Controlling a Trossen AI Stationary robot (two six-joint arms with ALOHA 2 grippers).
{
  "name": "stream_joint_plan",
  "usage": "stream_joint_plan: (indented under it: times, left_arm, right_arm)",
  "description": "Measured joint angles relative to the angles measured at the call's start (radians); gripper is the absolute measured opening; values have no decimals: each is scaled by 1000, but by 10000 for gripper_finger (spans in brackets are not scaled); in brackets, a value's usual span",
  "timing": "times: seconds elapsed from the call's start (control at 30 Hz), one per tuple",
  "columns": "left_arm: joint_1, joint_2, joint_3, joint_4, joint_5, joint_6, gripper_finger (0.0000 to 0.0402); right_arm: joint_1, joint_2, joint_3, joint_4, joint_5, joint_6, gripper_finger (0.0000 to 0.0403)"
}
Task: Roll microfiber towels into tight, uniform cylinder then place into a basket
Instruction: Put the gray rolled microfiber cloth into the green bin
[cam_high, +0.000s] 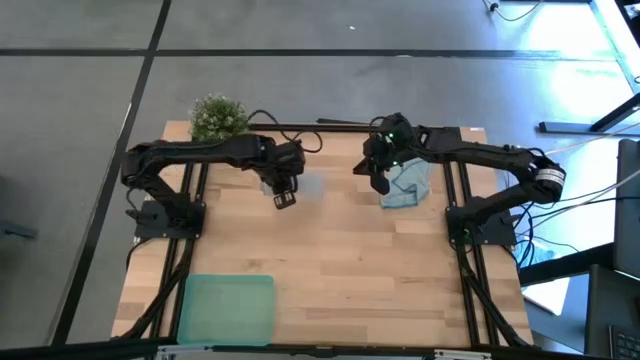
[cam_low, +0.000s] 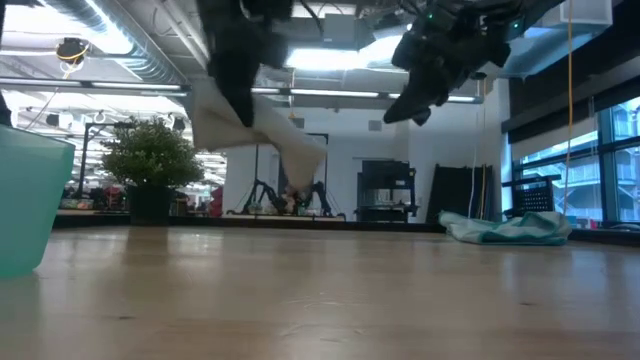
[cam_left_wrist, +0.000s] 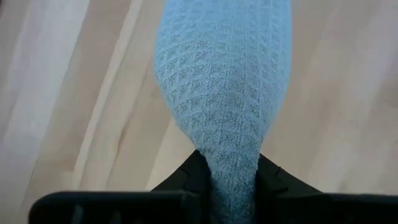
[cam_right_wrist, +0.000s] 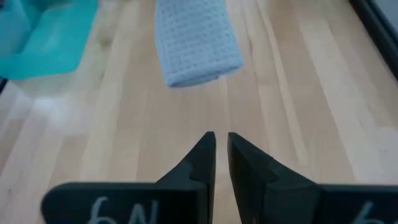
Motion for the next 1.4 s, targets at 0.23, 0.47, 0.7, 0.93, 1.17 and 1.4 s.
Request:
stream_joint_plan:
  times: [0.23,0.47,0.7,0.93,1.17,1.4]
  left_arm:
    - [-140,-146,0,-167,-59,-115,51]
    - [-383,-267,0,-274,-140,-312,50]
    - [-654,-285,0,-284,-176,-512,50]
    - [-893,-266,0,-254,-209,-770,50]
    - [-1053,-158,0,-221,-204,-889,57]
    - [-1143,-53,0,-109,-202,-913,57]
  right_arm:
    - [48,-44,0,7,-1,-25,45]
    - [138,-60,0,26,-1,-31,45]
    - [220,-62,0,111,-1,9,45]
    - [283,-62,0,169,-41,26,45]
    - [343,-62,0,172,-114,26,45]
    - [379,-62,0,173,-149,26,45]
